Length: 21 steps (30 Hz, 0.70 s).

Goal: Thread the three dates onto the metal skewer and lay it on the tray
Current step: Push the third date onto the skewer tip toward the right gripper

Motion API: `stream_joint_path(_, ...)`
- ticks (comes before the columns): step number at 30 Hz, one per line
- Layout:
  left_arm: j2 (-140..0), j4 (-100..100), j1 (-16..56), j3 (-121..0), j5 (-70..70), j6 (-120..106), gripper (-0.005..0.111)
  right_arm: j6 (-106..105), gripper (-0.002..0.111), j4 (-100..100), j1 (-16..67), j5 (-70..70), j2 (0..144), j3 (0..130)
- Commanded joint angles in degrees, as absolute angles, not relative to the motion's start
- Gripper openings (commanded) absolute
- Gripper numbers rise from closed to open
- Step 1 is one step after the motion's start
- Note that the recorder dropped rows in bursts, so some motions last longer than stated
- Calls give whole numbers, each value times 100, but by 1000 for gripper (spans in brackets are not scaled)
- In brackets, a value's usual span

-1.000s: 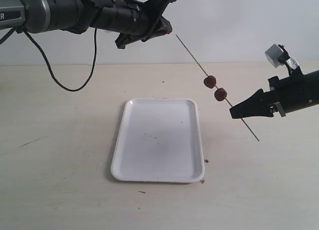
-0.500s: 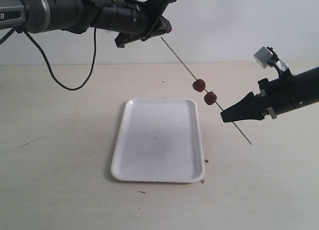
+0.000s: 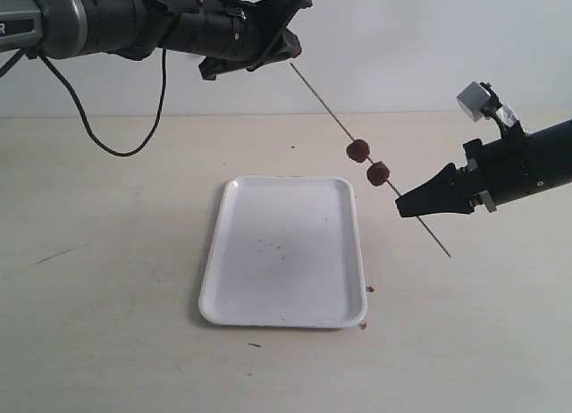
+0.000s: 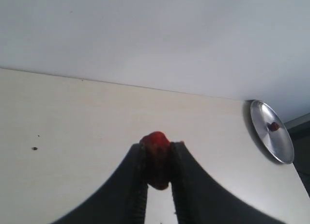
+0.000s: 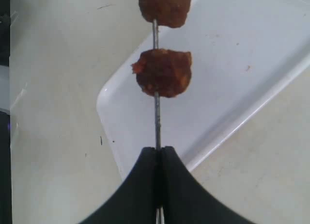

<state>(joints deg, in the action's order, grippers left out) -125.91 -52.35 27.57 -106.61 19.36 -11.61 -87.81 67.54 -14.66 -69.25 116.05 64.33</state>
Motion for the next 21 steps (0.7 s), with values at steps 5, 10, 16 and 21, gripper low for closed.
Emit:
stream_joint_path(5, -12554, -5075, 2730, -10661, 2130, -1200, 18, -8843, 0, 6841, -1474, -6996, 11600, 6440)
stream_joint_path(10, -12554, -5033, 2730, -10661, 2212, -1200, 18, -8843, 0, 6867, -1474, -6996, 11600, 6440)
stream_joint_path(16, -12554, -5033, 2730, -10661, 2222, -1200, 18, -8843, 0, 6867, -1474, -6996, 11600, 6440)
stream_joint_path(21, -12531, -5033, 2651, -10661, 2235, -1200, 18, -8843, 0, 6660, -1474, -6988, 11600, 6440)
